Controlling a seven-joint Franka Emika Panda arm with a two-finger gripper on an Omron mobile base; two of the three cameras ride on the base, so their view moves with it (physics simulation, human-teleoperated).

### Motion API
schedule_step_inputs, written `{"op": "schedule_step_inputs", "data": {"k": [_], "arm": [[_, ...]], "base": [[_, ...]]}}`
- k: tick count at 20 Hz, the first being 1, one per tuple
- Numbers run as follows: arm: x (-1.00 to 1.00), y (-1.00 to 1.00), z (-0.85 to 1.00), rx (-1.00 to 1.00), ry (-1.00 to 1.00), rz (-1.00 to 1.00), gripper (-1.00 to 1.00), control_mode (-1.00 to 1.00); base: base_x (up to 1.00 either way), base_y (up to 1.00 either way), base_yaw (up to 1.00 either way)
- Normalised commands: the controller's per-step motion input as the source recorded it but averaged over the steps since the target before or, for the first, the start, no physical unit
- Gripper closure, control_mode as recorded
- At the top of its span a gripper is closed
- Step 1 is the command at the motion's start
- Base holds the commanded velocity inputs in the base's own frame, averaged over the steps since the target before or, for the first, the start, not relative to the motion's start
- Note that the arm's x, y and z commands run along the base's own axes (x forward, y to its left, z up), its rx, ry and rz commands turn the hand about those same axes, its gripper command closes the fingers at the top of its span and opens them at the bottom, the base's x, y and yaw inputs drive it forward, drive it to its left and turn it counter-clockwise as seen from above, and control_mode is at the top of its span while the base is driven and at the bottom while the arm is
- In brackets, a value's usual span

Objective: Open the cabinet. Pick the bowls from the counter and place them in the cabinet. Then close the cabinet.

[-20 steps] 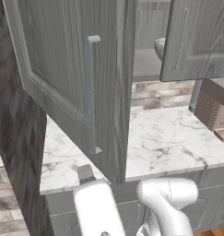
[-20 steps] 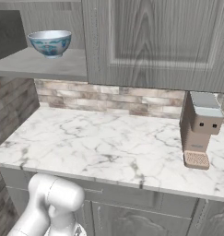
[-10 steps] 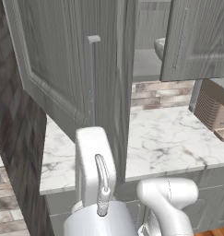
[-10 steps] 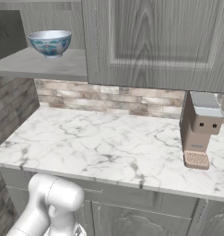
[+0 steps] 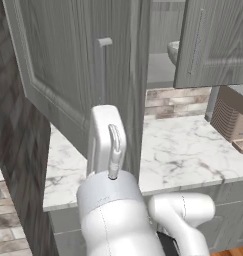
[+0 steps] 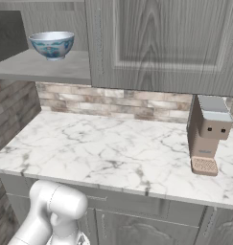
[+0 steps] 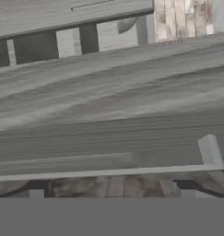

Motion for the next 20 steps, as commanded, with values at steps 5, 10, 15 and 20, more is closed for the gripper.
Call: {"op": "schedule_step_inputs", "data": {"k": [5, 10, 15, 20], "arm": [[0.58, -0.06, -0.15, 0.12, -0.02, -0.03, -1.00, -1.00], [0.76, -0.40, -0.19, 0.10, -0.06, -0.08, -1.00, -1.00], [0.79, -0.53, -0.08, 0.10, -0.07, -0.10, -1.00, -1.00], [0.88, -0.53, -0.01, 0.09, -0.05, -0.10, -1.00, -1.00]], "base": [[0.00, 0.00, 0.00], [0.00, 0.00, 0.00], [0.00, 0.00, 0.00], [0.00, 0.00, 0.00]]}}
